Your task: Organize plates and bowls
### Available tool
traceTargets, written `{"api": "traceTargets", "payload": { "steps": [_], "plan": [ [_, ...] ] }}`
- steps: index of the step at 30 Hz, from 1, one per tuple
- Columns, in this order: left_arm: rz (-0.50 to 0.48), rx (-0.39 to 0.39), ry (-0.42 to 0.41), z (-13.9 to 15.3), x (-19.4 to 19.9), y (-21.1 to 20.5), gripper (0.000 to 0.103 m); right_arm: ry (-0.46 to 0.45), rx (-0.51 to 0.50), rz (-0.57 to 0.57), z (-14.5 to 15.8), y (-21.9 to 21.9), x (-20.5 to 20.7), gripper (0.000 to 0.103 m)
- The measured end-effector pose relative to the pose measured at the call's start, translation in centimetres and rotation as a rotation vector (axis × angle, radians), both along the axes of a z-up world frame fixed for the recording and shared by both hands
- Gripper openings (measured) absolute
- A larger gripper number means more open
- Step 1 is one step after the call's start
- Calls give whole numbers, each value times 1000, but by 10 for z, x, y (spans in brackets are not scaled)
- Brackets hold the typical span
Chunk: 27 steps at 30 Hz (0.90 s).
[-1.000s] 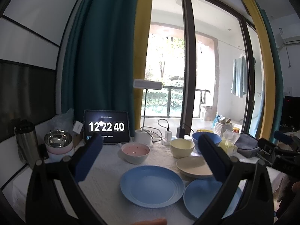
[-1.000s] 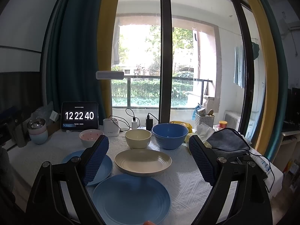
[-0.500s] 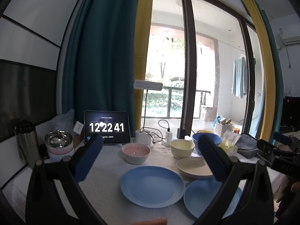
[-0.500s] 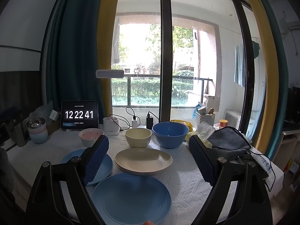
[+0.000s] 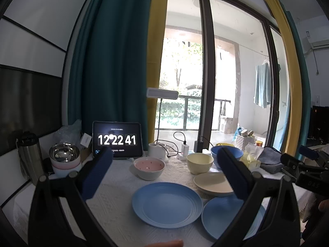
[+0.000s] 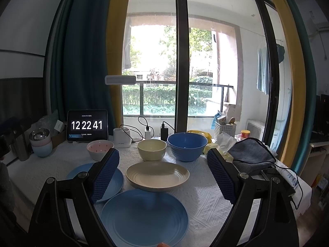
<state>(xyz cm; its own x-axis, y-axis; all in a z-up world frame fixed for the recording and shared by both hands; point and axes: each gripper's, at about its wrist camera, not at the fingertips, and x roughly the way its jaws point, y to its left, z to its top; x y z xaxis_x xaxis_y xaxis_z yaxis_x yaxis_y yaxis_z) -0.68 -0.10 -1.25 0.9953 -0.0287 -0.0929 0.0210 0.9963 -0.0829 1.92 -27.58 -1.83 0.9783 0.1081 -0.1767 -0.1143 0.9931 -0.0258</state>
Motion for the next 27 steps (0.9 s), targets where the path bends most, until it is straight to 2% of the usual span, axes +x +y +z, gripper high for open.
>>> {"api": "traceTargets", "payload": {
  "steps": [27],
  "plan": [
    [0, -1, 9, -4, 0, 0, 102, 15, 4, 1, -7, -1, 2, 90]
  ]
}}
